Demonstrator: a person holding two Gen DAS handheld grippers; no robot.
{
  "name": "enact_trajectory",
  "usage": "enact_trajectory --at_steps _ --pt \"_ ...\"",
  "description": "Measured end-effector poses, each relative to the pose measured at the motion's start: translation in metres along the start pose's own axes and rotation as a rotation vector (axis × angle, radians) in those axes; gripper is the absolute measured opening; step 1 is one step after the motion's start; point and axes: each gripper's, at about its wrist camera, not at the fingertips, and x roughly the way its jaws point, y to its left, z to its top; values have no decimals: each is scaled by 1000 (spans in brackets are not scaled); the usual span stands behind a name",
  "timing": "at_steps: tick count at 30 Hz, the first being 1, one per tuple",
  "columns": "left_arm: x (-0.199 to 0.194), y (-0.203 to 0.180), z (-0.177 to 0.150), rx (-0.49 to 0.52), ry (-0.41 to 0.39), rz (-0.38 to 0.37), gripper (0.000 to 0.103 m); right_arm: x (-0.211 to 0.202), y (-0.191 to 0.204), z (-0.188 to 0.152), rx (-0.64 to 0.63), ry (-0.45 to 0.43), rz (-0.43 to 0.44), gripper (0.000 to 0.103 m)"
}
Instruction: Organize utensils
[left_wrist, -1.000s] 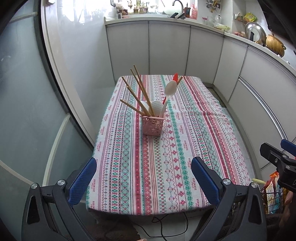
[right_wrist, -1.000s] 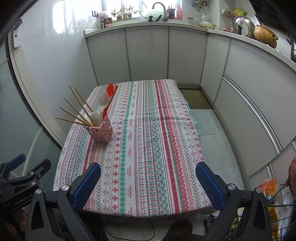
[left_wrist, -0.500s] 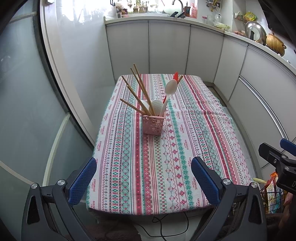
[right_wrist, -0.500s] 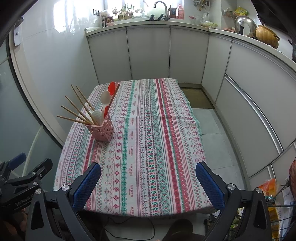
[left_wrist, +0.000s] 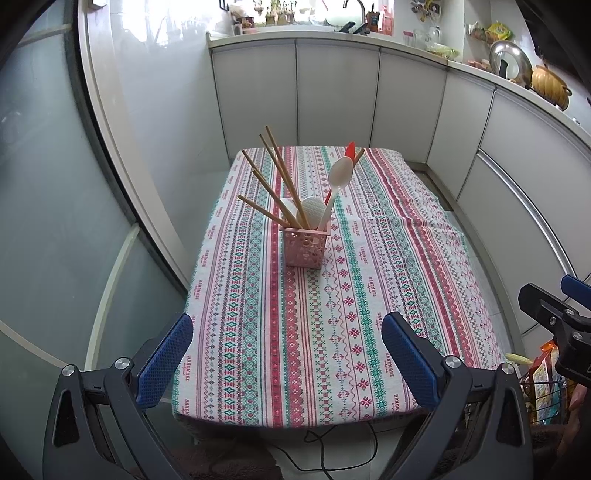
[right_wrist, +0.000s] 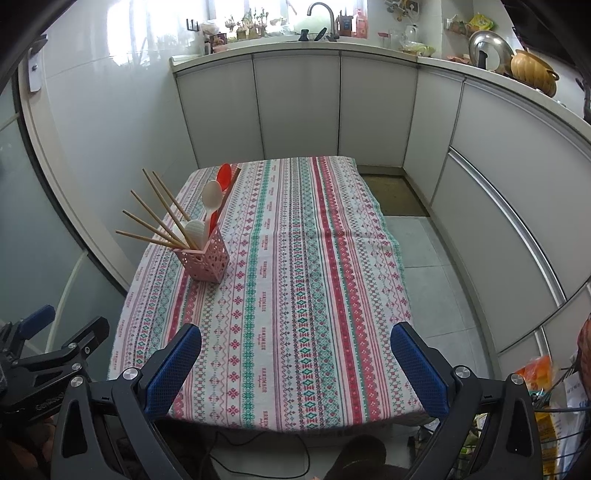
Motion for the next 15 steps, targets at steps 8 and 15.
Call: enact_trajectory --at_steps 8,15 --pt "1 0 0 6 3 -5 103 0 1 1 -1 1 4 103" --pt "2 -3 -2 24 10 -11 103 4 4 -1 -16 11 -1 103"
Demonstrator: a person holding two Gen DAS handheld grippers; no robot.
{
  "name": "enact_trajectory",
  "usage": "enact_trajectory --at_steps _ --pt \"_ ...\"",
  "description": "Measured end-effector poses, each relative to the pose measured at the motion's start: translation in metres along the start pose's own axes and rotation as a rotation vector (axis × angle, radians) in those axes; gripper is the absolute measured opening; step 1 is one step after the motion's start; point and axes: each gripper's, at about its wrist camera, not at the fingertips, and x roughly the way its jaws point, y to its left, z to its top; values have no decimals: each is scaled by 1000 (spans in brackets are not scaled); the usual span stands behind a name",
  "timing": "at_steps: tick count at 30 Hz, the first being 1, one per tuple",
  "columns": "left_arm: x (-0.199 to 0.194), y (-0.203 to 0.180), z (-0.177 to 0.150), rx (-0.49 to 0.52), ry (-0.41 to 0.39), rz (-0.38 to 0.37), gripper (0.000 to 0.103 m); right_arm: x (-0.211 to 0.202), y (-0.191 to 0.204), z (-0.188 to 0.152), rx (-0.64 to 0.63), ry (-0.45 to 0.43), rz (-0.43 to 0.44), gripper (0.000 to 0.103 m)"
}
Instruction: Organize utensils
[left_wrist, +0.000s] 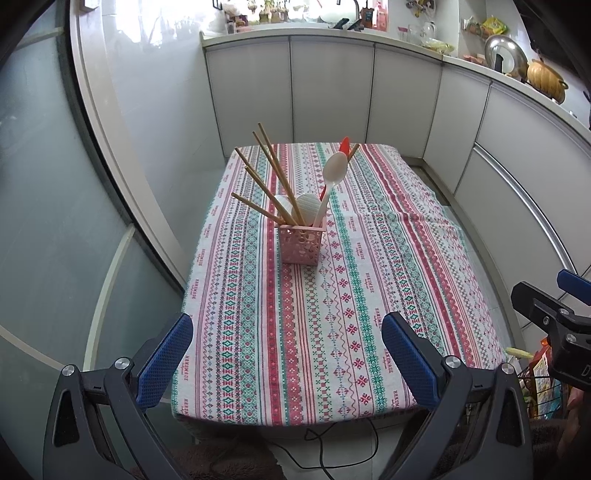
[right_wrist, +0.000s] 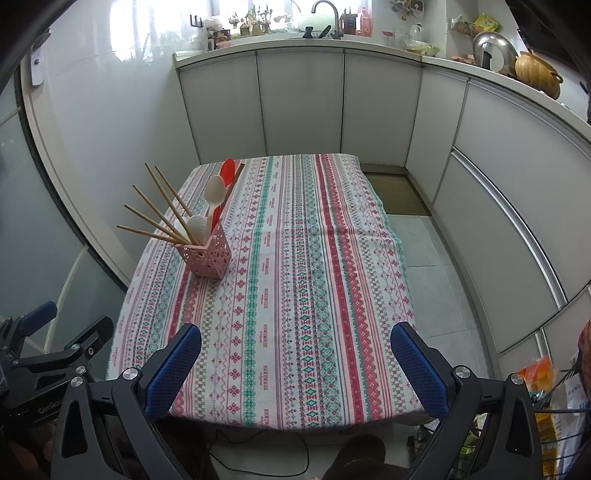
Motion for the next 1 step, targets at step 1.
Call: enact_trajectory --at_steps 1 --pt "0 -1 0 3 0 -2 103 0 1 0 -4 1 -1 103"
